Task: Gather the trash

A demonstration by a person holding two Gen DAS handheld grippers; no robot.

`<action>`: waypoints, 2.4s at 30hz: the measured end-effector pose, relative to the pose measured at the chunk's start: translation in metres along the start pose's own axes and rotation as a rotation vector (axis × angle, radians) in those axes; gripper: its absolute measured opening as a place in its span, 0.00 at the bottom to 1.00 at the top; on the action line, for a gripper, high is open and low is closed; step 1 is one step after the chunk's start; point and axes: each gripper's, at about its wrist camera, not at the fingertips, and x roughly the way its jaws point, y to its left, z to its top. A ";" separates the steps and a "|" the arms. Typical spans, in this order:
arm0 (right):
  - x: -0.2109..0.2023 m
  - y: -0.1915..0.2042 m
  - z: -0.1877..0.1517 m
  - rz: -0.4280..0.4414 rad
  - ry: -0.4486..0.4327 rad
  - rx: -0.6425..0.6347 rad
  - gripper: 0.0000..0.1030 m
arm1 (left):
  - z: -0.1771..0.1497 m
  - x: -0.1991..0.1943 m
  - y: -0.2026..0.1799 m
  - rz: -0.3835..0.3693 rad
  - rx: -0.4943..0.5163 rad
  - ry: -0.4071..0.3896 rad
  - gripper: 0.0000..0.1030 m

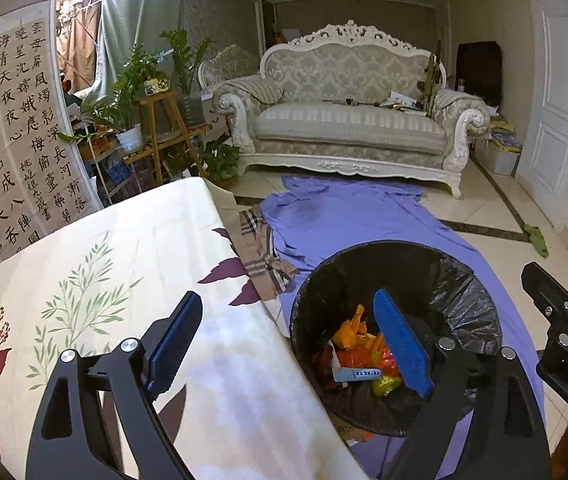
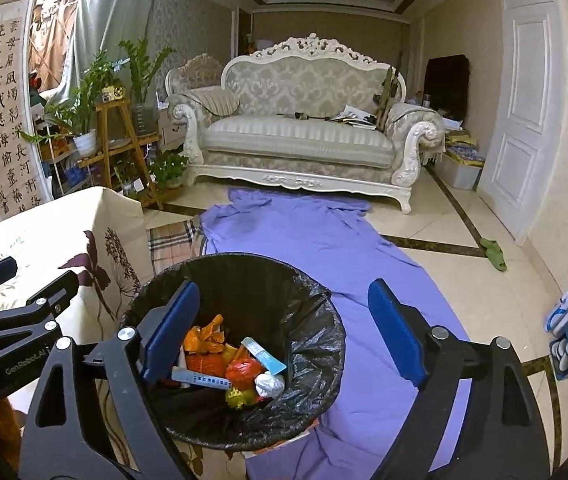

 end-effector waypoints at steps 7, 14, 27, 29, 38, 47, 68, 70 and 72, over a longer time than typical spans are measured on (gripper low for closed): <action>-0.029 0.007 -0.005 0.002 -0.025 -0.012 0.84 | -0.006 -0.024 0.010 0.000 -0.023 -0.035 0.83; -0.052 0.016 -0.014 0.011 -0.040 -0.023 0.84 | -0.015 -0.043 0.021 0.009 -0.039 -0.060 0.83; -0.074 0.024 -0.018 0.020 -0.061 -0.051 0.84 | -0.023 -0.061 0.030 0.016 -0.065 -0.091 0.83; -0.075 0.023 -0.017 0.021 -0.067 -0.047 0.84 | -0.024 -0.063 0.032 0.017 -0.066 -0.092 0.83; -0.078 0.021 -0.014 0.022 -0.082 -0.042 0.84 | -0.027 -0.065 0.033 0.022 -0.068 -0.097 0.83; -0.078 0.021 -0.014 0.021 -0.082 -0.042 0.84 | -0.027 -0.066 0.033 0.024 -0.068 -0.095 0.83; -0.078 0.022 -0.015 0.020 -0.083 -0.044 0.84 | -0.028 -0.066 0.036 0.020 -0.071 -0.090 0.83; -0.078 0.022 -0.015 0.022 -0.084 -0.044 0.84 | -0.028 -0.066 0.036 0.020 -0.073 -0.090 0.83; -0.078 0.022 -0.014 0.022 -0.084 -0.045 0.84 | -0.028 -0.066 0.036 0.020 -0.074 -0.089 0.83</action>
